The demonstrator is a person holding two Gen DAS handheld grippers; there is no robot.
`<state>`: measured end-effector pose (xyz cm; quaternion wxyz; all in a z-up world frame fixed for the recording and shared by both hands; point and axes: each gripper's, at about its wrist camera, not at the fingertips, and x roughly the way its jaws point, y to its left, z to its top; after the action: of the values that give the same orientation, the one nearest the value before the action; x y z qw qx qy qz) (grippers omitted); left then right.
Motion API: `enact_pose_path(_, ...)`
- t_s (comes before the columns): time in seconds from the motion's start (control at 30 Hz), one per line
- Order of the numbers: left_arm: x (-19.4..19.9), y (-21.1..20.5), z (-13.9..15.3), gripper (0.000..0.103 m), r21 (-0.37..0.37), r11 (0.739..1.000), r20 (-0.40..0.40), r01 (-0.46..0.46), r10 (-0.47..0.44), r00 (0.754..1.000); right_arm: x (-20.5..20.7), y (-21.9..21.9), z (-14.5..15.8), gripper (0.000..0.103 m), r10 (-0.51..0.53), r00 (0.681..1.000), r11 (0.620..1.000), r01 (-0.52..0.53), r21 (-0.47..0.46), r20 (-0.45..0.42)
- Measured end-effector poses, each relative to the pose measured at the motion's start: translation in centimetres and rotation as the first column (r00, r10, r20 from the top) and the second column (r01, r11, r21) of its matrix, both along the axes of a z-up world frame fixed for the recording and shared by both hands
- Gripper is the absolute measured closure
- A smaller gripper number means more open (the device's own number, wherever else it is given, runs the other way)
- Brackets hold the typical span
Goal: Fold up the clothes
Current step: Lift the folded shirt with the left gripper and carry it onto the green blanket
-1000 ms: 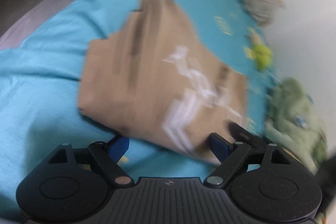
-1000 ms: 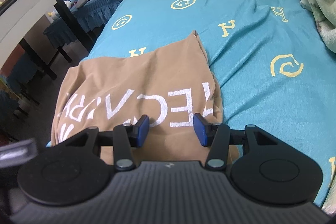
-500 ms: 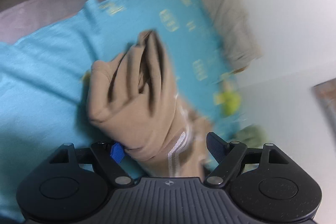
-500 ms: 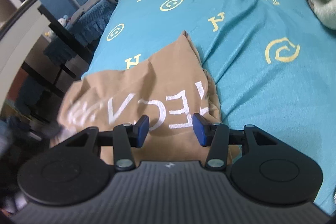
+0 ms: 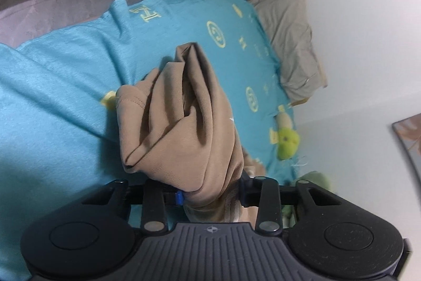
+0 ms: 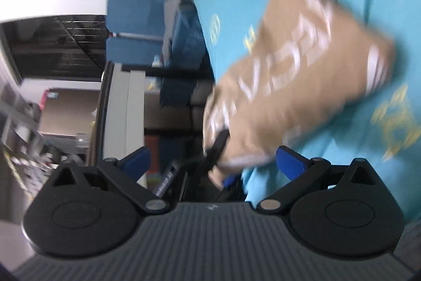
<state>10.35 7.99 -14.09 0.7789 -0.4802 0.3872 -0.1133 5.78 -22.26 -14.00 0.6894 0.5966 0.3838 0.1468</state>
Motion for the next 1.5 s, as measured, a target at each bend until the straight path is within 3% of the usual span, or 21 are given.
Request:
enact_pose_path(0.07,0.1,-0.1,0.1,0.068,-0.018,1.0,0.011,-0.006,0.006,1.0,0.6,0.6,-1.2,0.0,-0.004,0.999,1.0,0.005,0.007,-0.044)
enact_pose_path(0.2,-0.1,0.2,0.3,0.07,-0.042,0.999,0.039,-0.014,0.016,0.999,0.8,-0.5,-3.1,0.001,-0.136,0.982,0.991,0.133,-0.035,-0.128)
enact_pose_path(0.23,-0.1,0.2,0.4,0.07,-0.046,0.999,0.044,-0.016,0.018,0.999,0.7,-1.1,-3.4,0.01,-0.174,0.974,0.985,0.17,-0.038,-0.148)
enact_pose_path(0.27,0.0,0.3,0.4,0.07,-0.05,0.999,0.048,-0.017,0.019,0.999,0.5,-1.7,-3.5,0.027,-0.211,0.965,0.977,0.206,-0.049,-0.157)
enact_pose_path(0.47,0.0,0.4,1.1,0.071,-0.072,0.997,0.068,-0.017,0.022,0.997,-0.1,-2.2,-2.0,0.064,-0.271,0.958,0.959,0.26,-0.11,-0.094)
enact_pose_path(0.57,-0.6,1.0,2.2,0.071,-0.102,0.995,0.05,-0.023,0.028,0.998,-0.7,-1.9,-0.1,0.072,-0.256,0.965,0.96,0.248,-0.126,-0.052)
enact_pose_path(0.7,-1.3,0.6,5.1,0.071,-0.123,0.992,0.029,0.001,0.003,1.0,-2.4,-2.9,3.2,0.074,-0.257,0.966,0.957,0.254,-0.138,-0.004)
enact_pose_path(0.83,-1.6,-2.8,9.1,0.071,-0.139,0.989,0.003,0.055,-0.055,0.998,-5.3,-6.6,7.0,0.074,-0.303,0.953,0.944,0.304,-0.124,0.031)
enact_pose_path(1.0,-0.5,-11.7,14.8,0.071,-0.151,0.971,0.015,0.183,-0.183,0.983,-8.5,-14.5,13.1,0.074,-0.378,0.922,0.91,0.387,-0.151,0.086)
enact_pose_path(1.13,1.0,-22.6,19.5,0.071,-0.169,0.933,0.067,0.318,-0.311,0.948,-10.9,-23.1,18.5,0.074,-0.47,0.868,0.85,0.495,-0.183,0.163)
enact_pose_path(1.33,3.6,-41.2,26.5,0.071,-0.176,0.833,0.198,0.524,-0.492,0.848,-14.0,-36.3,27.6,0.074,-0.58,0.744,0.692,0.665,-0.28,0.332)
enact_pose_path(1.5,4.6,-54.5,29.2,0.07,-0.173,0.733,0.266,0.658,-0.609,0.747,-16.8,-43.4,31.7,0.074,-0.634,0.644,0.539,0.765,-0.353,0.427)
